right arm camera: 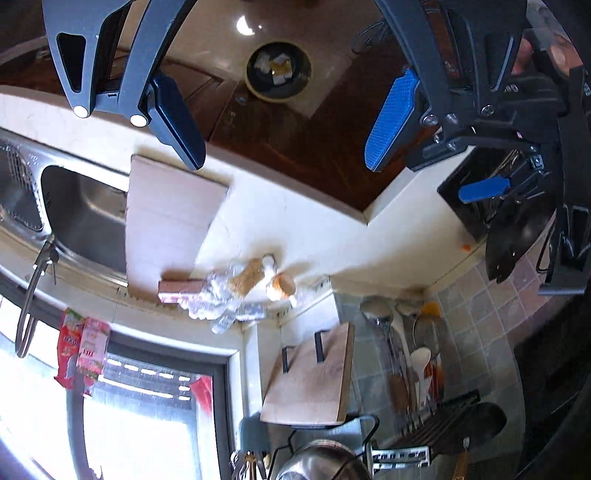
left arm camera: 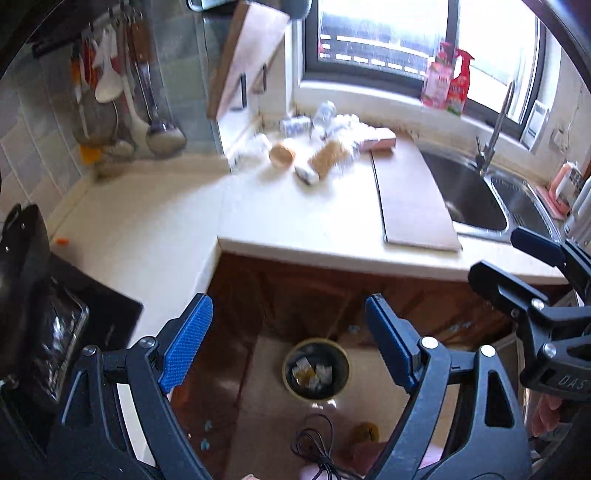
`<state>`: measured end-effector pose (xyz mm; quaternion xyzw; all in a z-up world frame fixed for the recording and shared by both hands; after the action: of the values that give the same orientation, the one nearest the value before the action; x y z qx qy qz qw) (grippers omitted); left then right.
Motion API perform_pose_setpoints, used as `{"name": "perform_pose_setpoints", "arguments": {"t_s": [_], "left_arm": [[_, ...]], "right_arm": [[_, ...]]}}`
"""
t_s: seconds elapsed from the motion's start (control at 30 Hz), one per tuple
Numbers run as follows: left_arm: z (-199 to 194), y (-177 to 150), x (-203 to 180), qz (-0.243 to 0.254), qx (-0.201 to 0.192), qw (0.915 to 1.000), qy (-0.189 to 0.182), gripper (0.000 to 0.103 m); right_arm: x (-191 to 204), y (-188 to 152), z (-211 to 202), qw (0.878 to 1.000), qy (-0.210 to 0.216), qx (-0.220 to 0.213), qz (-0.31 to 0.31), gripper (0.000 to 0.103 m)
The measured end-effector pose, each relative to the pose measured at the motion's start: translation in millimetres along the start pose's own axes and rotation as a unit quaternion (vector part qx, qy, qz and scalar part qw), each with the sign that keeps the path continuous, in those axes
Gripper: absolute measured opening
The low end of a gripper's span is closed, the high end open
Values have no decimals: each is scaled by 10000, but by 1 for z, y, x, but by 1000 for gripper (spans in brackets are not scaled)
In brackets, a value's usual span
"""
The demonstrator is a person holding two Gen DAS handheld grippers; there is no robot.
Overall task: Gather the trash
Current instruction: 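Raise both open tools back up toward the counter, then grasp the white dropper bottle with the left tool while the right tool grasps the loofah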
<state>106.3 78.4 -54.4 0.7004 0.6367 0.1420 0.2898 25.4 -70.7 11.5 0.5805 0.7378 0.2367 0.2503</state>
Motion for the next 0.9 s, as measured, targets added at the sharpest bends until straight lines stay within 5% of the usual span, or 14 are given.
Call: {"name": "perform_pose_setpoints", "arguments": {"t_s": [0.43,0.63,0.9], "left_arm": [[-2,85,-5,-323,-463,9983,118,83],[58,114,-19,-712,-238,9965,372,83],[168,166,-51,-1197,96,9911,567,83]], "right_arm": [[-65,82,1,9996,-47,-253,-79,89],[-106,124,63,9986,352,-313,-224,89],[-159,173,197,9932,1086,-150,-379,89]]}}
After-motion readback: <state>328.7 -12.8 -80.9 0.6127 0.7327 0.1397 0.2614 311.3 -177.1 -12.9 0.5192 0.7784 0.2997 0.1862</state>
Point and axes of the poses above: each gripper's, at about its wrist camera, not at the fingertips, and z roughly the way its jaws point, x to its left, y to its top, the point moved 9 cm from there along z, roughly the way its jaws point, and after that the axes turned 15 degrees about -z, right-handed, at the moved point
